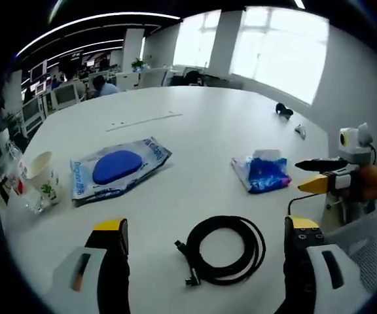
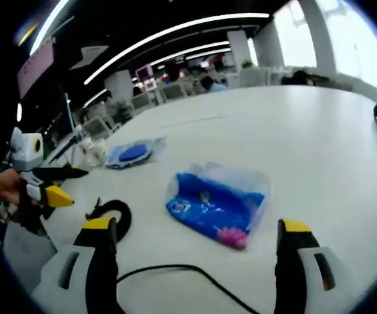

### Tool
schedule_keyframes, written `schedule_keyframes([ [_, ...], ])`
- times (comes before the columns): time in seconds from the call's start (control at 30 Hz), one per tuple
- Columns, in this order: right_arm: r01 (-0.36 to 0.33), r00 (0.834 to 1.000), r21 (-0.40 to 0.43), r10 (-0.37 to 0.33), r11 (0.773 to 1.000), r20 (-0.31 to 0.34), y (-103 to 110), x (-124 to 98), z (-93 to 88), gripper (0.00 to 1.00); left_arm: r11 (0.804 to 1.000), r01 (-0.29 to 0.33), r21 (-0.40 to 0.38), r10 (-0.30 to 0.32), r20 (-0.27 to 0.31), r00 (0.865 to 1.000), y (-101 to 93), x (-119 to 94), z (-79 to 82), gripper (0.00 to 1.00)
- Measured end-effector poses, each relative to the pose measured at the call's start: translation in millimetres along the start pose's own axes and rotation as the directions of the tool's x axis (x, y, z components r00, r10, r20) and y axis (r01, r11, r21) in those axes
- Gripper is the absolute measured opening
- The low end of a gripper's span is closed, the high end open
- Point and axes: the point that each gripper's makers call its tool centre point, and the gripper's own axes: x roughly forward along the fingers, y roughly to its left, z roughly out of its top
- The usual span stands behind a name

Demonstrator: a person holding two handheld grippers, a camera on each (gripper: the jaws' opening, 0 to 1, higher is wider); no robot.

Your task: Arrange the tabletop items into an orderly group along one side of the table until the central work area is clear of visible clutter.

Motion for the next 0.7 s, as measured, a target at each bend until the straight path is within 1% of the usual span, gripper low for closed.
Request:
schedule_keyframes([
  [0.17, 0.007, 1.0, 0.002, -0.007, 1.0, 0.014, -5, -3, 2.8, 1.0, 1.0, 0.018, 0.015, -0.018, -0.004, 1.0, -12.0, 8, 3.4, 0.99],
  [0.23, 0.009, 1.0, -0.001, -0.009, 1.0, 0.005, -8, -3, 0.1, 0.99, 0.999, 0.03, 0.031, -0.029, -0.013, 0.999, -17.5, 12, 4.0, 0.99],
  [0.47, 0.01, 1.0, 0.003, -0.01, 1.0, -0.007, -14, -8, -7.5, 0.99, 0.997, 0.05, 0.051, -0.049, -0.015, 0.999, -30.5, 25, 11.6, 0.99],
  [0.7, 0.022, 1.0, 0.024, -0.022, 0.999, -0.004, -26, -13, -9.4, 0.99, 0.993, 0.086, 0.079, -0.084, -0.033, 0.996, -49.8, 43, 15.7, 0.99],
])
